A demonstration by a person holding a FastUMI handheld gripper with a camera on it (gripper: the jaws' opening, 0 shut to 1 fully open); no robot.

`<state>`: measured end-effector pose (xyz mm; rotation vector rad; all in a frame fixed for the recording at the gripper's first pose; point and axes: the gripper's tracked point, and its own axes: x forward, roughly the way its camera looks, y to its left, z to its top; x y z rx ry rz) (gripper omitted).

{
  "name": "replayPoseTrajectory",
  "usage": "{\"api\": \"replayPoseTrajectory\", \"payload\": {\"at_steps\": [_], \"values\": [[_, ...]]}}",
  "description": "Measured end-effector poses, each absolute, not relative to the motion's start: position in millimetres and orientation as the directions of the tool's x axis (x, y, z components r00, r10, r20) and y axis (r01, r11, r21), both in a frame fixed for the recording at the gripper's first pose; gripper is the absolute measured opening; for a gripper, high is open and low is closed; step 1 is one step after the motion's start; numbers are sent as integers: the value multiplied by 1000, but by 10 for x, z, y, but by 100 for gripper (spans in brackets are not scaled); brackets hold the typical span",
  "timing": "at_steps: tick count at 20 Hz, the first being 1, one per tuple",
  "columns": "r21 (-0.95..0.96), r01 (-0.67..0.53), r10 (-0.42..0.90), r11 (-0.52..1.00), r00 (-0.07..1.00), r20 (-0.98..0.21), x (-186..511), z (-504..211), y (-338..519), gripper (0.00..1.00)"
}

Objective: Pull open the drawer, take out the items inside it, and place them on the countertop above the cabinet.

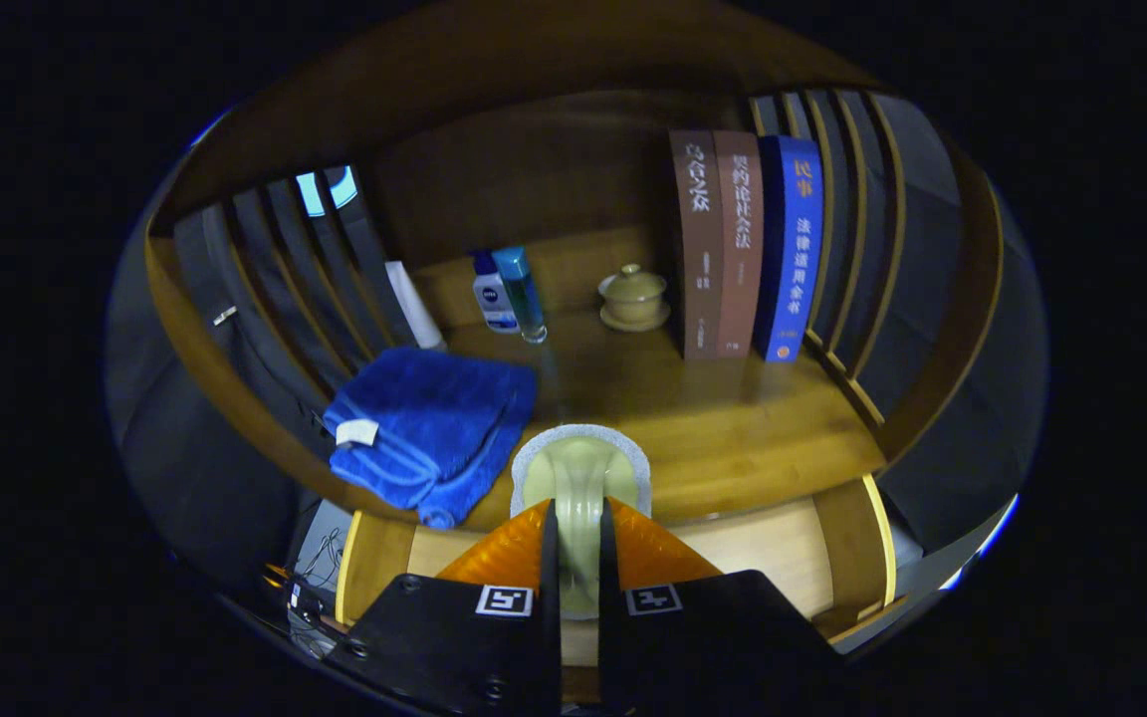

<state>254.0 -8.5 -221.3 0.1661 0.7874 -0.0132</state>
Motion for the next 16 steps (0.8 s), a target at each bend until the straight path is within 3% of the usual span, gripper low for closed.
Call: {"api": "replayPoseTrajectory", "payload": {"at_steps": [14,16], "values": [[94,114,4,989,617,-787,3432,-2754,-243,19],[104,109,13,989,623,-782,3463,-2732,-247,24]]}}
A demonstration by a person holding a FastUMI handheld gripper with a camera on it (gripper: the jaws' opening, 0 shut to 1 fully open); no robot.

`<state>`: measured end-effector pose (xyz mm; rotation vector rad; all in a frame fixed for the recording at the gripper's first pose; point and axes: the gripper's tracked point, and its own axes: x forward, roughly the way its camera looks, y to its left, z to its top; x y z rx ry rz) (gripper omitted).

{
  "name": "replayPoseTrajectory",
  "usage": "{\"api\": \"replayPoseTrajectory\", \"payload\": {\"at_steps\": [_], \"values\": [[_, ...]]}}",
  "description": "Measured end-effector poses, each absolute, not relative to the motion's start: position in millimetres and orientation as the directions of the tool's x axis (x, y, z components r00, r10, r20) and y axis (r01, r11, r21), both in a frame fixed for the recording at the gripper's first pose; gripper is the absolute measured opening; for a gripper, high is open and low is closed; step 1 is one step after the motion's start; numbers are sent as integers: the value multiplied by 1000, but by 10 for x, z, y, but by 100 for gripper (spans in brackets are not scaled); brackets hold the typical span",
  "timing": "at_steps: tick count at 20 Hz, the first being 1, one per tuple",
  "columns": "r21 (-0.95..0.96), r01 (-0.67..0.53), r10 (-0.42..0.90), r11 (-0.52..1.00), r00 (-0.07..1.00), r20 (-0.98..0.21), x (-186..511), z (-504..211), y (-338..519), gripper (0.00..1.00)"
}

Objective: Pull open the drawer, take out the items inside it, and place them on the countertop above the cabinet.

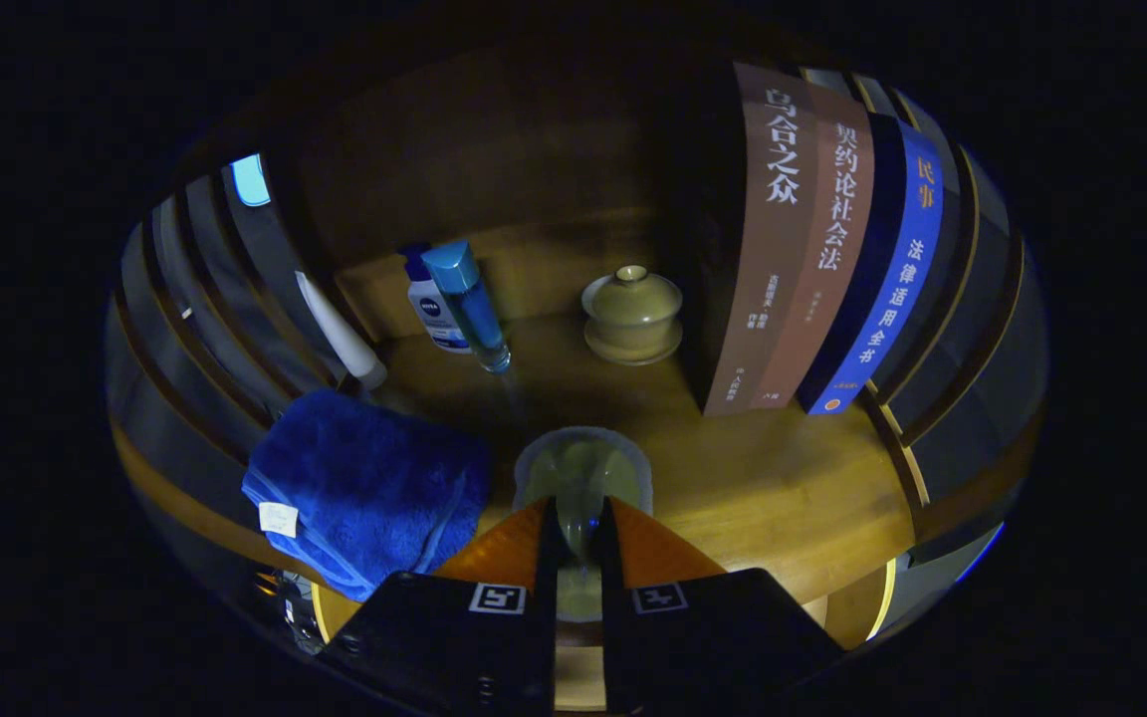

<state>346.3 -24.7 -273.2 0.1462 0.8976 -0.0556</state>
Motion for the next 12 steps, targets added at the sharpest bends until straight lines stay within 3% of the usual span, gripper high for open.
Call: {"api": "replayPoseTrajectory", "payload": {"at_steps": [5,12], "values": [[118,115,19,986,634,-773,3479,-2701,-207,100],[136,104,24,985,704,-710,3132,-2474,-139,100]]}}
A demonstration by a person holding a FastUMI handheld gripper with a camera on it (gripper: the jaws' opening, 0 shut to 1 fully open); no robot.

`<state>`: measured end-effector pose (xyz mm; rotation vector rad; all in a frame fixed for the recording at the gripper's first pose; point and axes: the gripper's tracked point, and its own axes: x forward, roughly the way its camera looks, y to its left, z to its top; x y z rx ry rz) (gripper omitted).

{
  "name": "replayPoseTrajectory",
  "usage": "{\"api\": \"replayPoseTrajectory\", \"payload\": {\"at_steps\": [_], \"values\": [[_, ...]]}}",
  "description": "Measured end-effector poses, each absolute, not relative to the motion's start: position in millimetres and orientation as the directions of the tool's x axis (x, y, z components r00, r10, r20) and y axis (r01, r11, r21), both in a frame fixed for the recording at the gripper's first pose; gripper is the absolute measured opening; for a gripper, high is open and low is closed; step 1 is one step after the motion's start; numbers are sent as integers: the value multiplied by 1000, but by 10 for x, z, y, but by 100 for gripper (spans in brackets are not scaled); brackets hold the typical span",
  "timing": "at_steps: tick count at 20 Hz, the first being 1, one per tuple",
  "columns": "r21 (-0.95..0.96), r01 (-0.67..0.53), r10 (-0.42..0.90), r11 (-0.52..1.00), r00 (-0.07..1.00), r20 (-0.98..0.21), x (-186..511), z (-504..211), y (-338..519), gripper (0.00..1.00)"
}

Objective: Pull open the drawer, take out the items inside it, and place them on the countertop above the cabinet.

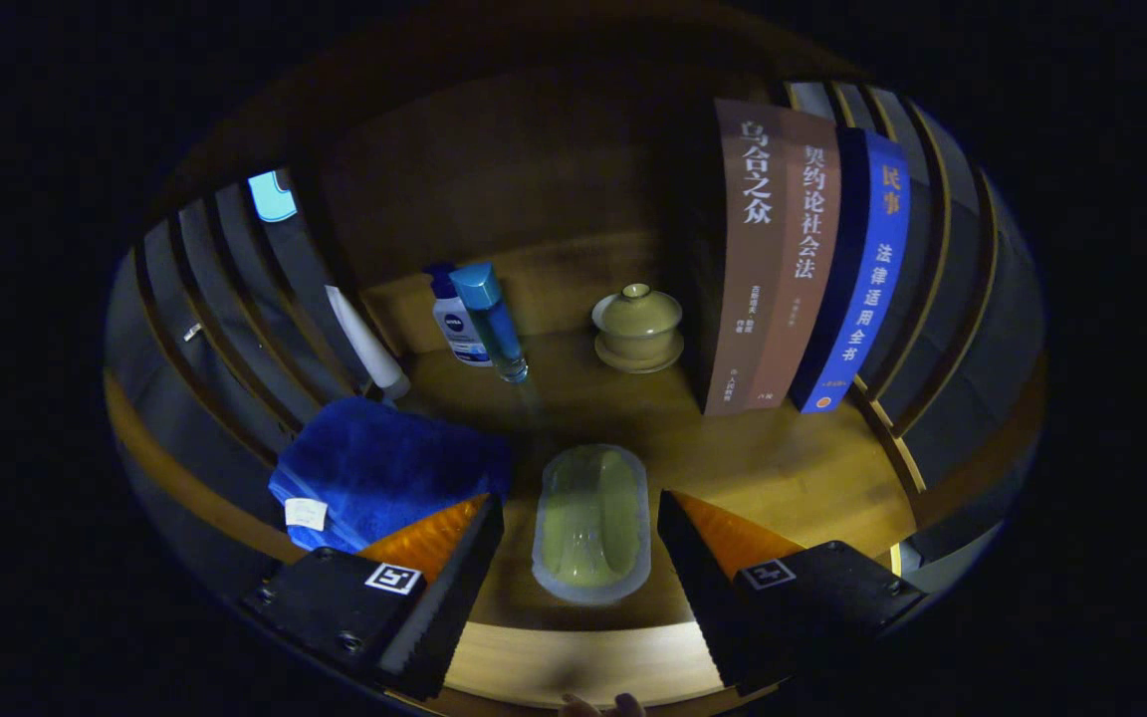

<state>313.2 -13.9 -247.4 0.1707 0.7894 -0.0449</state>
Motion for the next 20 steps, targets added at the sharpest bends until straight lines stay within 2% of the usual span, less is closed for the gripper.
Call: {"api": "replayPoseTrajectory", "payload": {"at_steps": [12,16,20], "values": [[134,45,11,990,920,-392,1564,-1601,-60,99],[118,20,17,993,953,-302,1034,-1586,-18,99],[134,6,28,991,967,-253,572,-1857,28,99]]}}
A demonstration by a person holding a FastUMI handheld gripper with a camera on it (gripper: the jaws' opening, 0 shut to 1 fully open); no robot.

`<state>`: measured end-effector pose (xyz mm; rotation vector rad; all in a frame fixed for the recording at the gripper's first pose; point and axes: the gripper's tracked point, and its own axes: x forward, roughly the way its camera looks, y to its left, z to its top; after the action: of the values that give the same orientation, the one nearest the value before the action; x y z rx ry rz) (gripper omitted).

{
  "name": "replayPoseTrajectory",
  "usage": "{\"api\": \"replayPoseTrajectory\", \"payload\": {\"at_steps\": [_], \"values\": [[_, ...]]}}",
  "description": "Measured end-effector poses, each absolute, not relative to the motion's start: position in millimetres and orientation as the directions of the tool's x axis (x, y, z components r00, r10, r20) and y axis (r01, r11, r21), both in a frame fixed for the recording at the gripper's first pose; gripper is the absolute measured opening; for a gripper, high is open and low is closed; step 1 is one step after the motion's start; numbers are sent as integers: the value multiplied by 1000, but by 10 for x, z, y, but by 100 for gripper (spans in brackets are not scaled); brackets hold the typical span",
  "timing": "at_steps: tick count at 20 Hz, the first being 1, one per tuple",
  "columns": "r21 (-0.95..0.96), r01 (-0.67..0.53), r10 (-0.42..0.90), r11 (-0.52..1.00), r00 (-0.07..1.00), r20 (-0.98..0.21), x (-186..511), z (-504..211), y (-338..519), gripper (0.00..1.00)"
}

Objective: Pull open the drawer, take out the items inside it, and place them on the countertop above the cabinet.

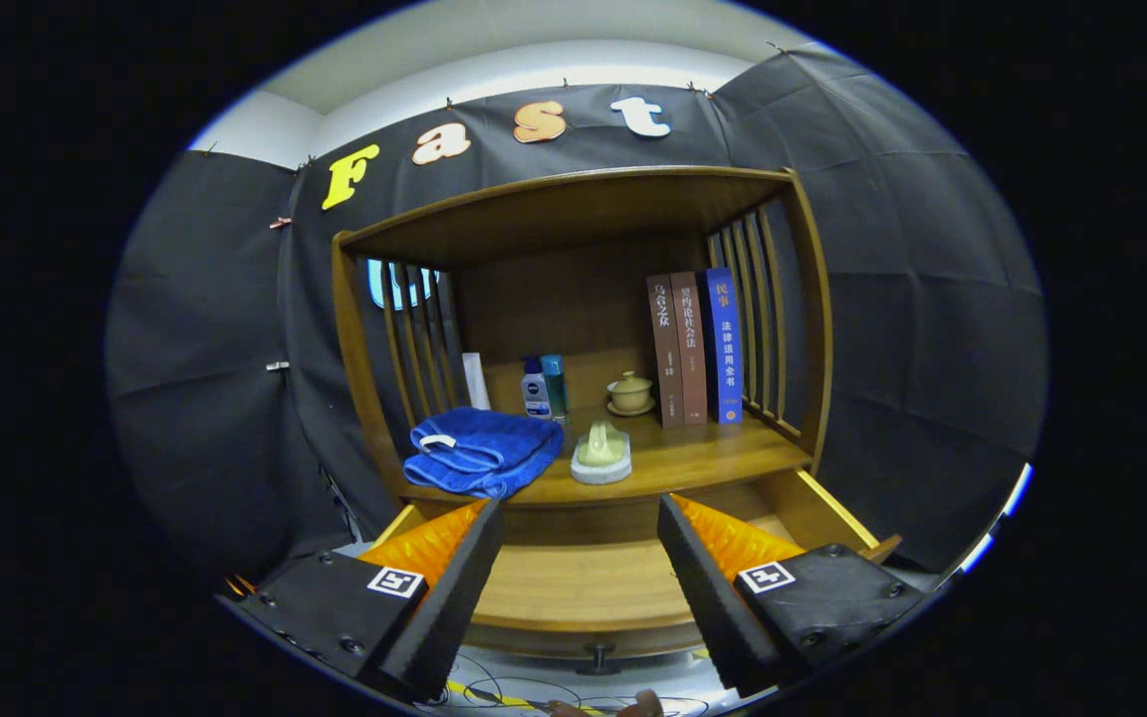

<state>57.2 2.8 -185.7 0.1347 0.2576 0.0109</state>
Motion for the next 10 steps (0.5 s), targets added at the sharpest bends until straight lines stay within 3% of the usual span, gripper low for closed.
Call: {"api": "replayPoseTrajectory", "payload": {"at_steps": [10], "values": [[148,22,10,989,978,-210,128,-2582,90,99]]}}
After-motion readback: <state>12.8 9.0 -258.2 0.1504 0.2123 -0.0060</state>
